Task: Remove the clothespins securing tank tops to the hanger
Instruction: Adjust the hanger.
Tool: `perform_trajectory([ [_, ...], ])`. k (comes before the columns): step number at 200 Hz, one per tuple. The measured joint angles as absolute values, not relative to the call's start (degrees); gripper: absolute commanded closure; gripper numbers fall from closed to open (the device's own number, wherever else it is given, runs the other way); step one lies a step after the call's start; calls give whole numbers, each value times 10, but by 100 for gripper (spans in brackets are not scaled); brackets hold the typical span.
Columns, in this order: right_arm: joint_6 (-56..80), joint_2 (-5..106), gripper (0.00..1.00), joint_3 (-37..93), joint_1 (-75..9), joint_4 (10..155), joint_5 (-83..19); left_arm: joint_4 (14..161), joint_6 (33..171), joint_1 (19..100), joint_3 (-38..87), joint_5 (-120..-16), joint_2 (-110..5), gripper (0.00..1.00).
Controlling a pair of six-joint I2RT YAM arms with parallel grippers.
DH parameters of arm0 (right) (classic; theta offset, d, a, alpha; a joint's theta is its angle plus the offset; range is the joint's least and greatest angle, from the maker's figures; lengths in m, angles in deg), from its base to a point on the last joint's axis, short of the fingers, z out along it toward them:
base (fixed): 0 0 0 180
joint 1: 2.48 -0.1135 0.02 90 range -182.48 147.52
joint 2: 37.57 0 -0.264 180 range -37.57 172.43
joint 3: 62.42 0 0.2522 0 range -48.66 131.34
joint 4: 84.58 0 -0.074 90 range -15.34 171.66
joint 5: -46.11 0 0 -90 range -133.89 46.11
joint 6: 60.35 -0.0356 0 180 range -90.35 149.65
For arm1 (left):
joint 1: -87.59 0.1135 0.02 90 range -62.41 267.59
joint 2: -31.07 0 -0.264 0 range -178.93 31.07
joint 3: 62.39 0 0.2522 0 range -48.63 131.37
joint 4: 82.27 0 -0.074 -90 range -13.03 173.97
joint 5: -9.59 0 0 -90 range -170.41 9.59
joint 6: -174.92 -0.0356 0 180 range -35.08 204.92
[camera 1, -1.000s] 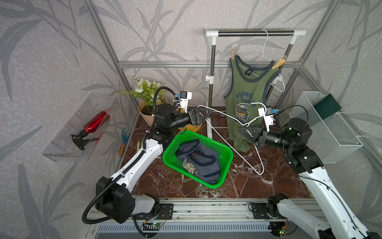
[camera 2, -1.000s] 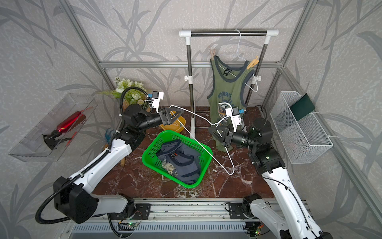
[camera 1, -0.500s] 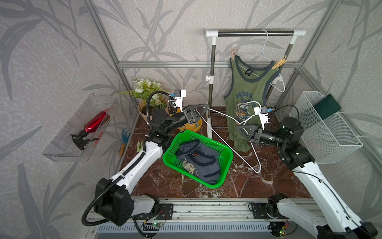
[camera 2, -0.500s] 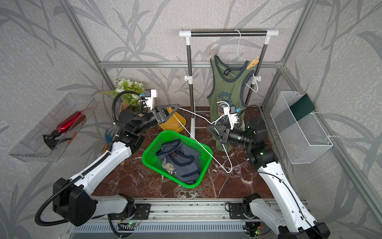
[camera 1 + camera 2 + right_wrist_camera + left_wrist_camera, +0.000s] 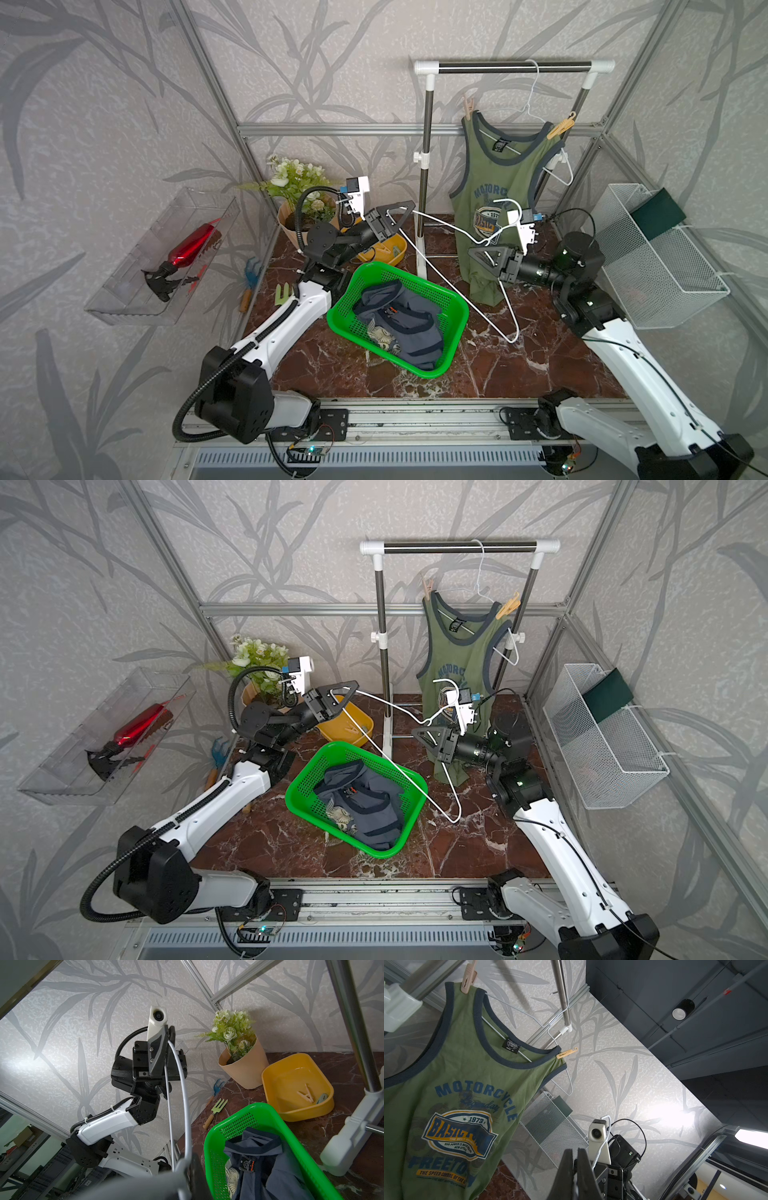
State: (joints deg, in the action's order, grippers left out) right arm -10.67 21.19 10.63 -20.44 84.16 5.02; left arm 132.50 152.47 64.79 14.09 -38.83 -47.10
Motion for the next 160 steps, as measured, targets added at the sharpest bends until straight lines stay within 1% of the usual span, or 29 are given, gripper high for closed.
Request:
perform_trajectory([
  [12, -109, 218, 100, 106, -205, 846, 50, 1325, 1524, 648, 140, -396, -471, 100],
  [17, -110, 220, 97, 105, -205, 849, 50, 1325, 1524, 648, 138, -399, -471, 100],
  [28, -111, 221, 88, 102, -205, 853, 50, 1324, 1524, 648, 133, -404, -471, 100],
  [45, -112, 221, 69, 99, -205, 849, 45, 1325, 1525, 648, 129, -413, -470, 100],
  [57, -107, 221, 59, 97, -205, 843, 41, 1326, 1525, 648, 128, -414, -467, 100],
  [68, -103, 220, 52, 96, -206, 833, 39, 1326, 1525, 648, 127, -415, -462, 100],
  [78, -100, 219, 48, 95, -206, 825, 39, 1327, 1525, 648, 127, -415, -459, 100],
  [102, -92, 205, 44, 91, -207, 809, 42, 1329, 1526, 648, 127, -416, -456, 100],
  [129, -92, 162, 45, 60, -207, 799, 49, 1328, 1528, 649, 127, -416, -455, 100],
  [144, -87, 131, 49, 37, -207, 789, 59, 1323, 1528, 657, 127, -422, -452, 100],
  [160, -83, 98, 58, 19, -207, 779, 68, 1319, 1530, 666, 127, -426, -450, 100],
])
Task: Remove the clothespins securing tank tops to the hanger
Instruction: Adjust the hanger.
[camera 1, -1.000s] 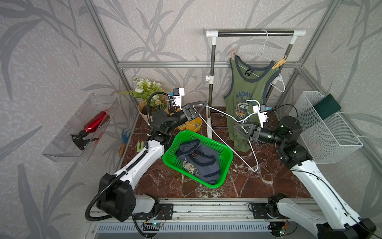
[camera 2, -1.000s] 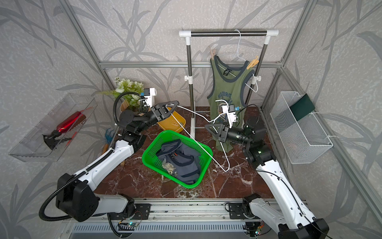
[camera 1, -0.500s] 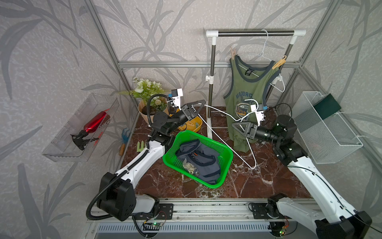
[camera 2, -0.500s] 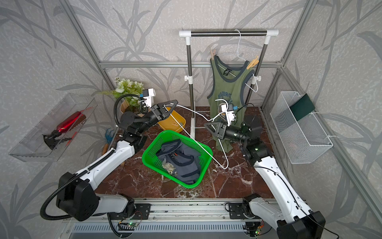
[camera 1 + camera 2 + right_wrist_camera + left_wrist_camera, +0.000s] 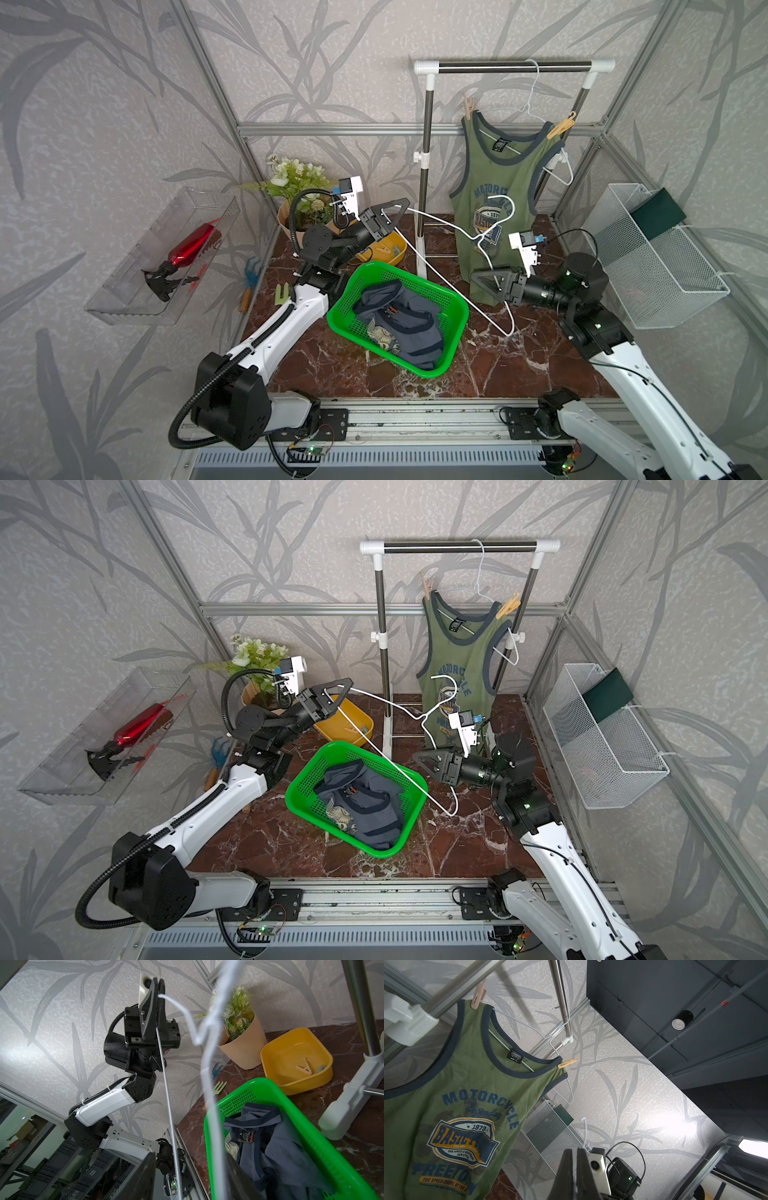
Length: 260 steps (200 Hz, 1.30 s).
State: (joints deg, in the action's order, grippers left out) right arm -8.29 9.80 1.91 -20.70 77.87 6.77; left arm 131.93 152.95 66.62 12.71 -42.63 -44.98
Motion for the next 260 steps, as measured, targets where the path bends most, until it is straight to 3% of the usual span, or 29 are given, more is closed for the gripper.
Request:
perform_trajectory([
  [60, -85, 49, 100, -16, -207, 772, 76, 1317, 1541, 678, 120, -429, -422, 100],
  [108, -84, 36, 100, -17, -207, 766, 72, 1296, 1538, 681, 109, -428, -410, 100],
  [124, -78, 34, 100, -11, -207, 749, 66, 1265, 1520, 681, 108, -430, -399, 75],
  [145, -63, 34, 100, 11, -208, 726, 56, 1198, 1478, 687, 109, -455, -376, 31],
  [157, -54, 35, 100, 31, -208, 718, 48, 1154, 1453, 690, 109, -473, -362, 14],
  [167, -44, 40, 100, 53, -208, 709, 39, 1116, 1431, 692, 110, -489, -350, 5],
  [201, 22, 84, 100, 161, -208, 656, -16, 982, 1358, 702, 129, -541, -319, 1],
  [260, 187, 203, 100, 331, -209, 588, -213, 812, 1244, 716, 139, -607, -256, 1],
])
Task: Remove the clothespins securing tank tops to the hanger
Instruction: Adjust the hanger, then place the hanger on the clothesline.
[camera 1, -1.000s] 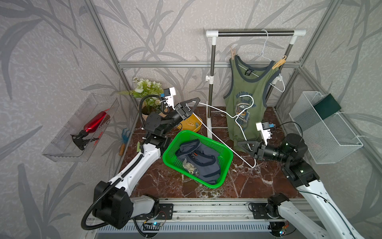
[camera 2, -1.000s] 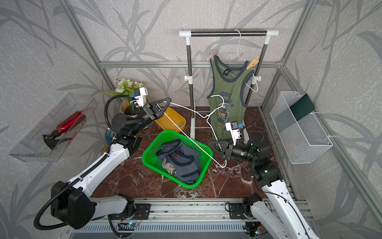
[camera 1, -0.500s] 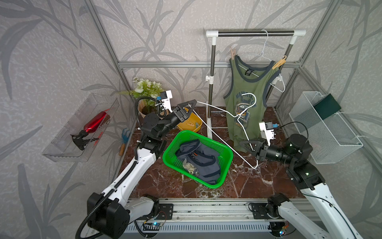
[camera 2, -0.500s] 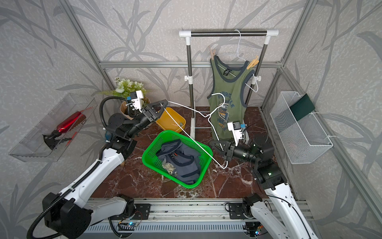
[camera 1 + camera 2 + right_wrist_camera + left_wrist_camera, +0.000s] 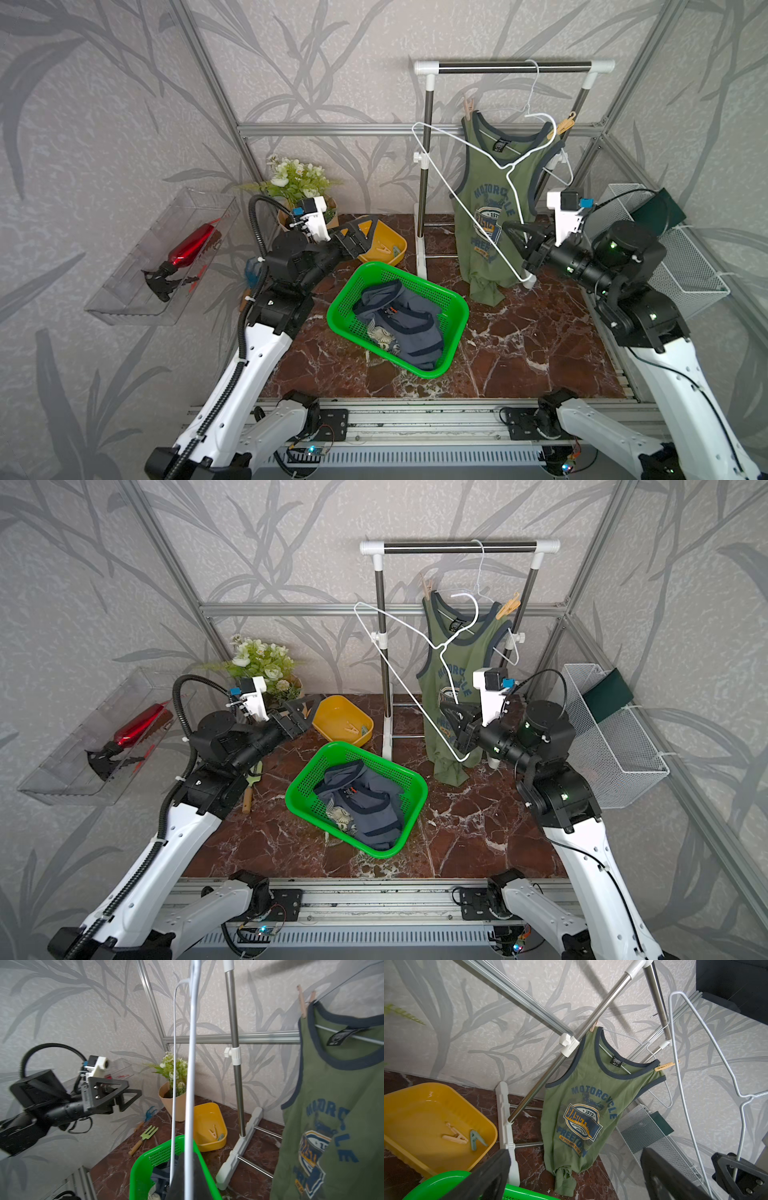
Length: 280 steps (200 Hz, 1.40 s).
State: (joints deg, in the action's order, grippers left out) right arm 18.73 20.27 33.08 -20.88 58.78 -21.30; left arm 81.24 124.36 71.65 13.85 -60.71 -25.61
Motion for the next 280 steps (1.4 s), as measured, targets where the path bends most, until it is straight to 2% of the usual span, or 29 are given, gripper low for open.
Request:
perform_trajectory([
  [61, 271, 340, 100, 408, -209, 592, -346, 751, 1211, 719, 139, -599, -270, 1],
  [131, 318, 456, 100, 530, -209, 625, -411, 740, 1206, 719, 139, -580, -295, 1],
  [218, 326, 678, 100, 801, -201, 594, -429, 734, 1217, 719, 131, -552, -334, 2],
  [280, 323, 903, 100, 1134, -193, 436, -435, 733, 1221, 719, 129, -539, -344, 2],
])
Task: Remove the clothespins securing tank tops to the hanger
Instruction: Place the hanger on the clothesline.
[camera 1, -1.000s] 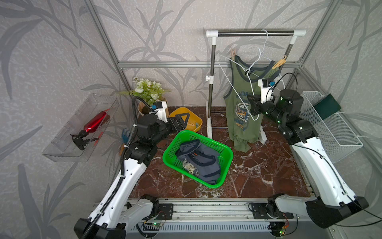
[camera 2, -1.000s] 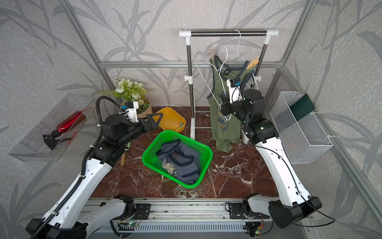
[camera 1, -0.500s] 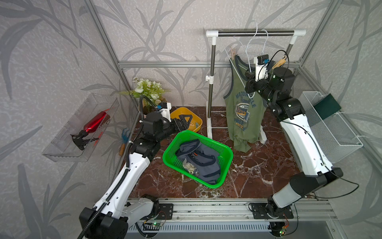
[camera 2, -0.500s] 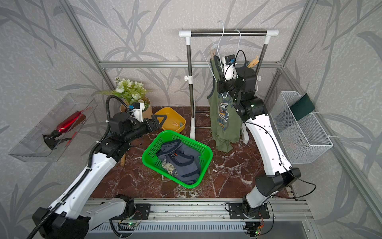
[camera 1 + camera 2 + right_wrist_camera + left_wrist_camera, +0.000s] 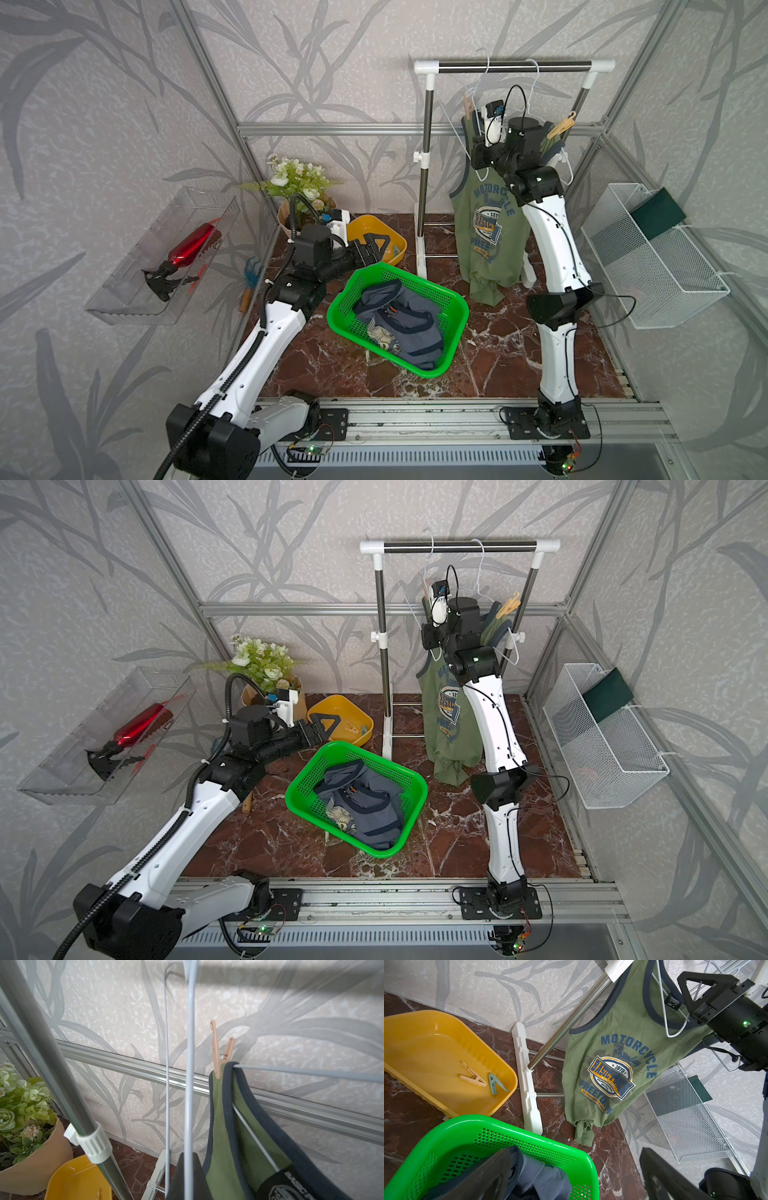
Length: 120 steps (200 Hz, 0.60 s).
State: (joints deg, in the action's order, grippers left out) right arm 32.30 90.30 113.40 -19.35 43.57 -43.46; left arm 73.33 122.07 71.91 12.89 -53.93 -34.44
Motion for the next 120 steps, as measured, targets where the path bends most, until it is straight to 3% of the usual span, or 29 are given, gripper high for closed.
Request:
perform_trajectory([
  [31, 325, 909, 100, 1138, -193, 397, -434, 738, 1224, 719, 120, -533, -358, 2],
  [83, 332, 784, 100, 937, -195, 458, -434, 756, 1235, 719, 109, -522, -374, 3],
  [96, 334, 748, 87, 890, -195, 474, -435, 763, 1237, 719, 107, -518, -374, 3],
  [120, 337, 686, 46, 813, -195, 480, -435, 787, 1243, 719, 95, -505, -375, 3],
])
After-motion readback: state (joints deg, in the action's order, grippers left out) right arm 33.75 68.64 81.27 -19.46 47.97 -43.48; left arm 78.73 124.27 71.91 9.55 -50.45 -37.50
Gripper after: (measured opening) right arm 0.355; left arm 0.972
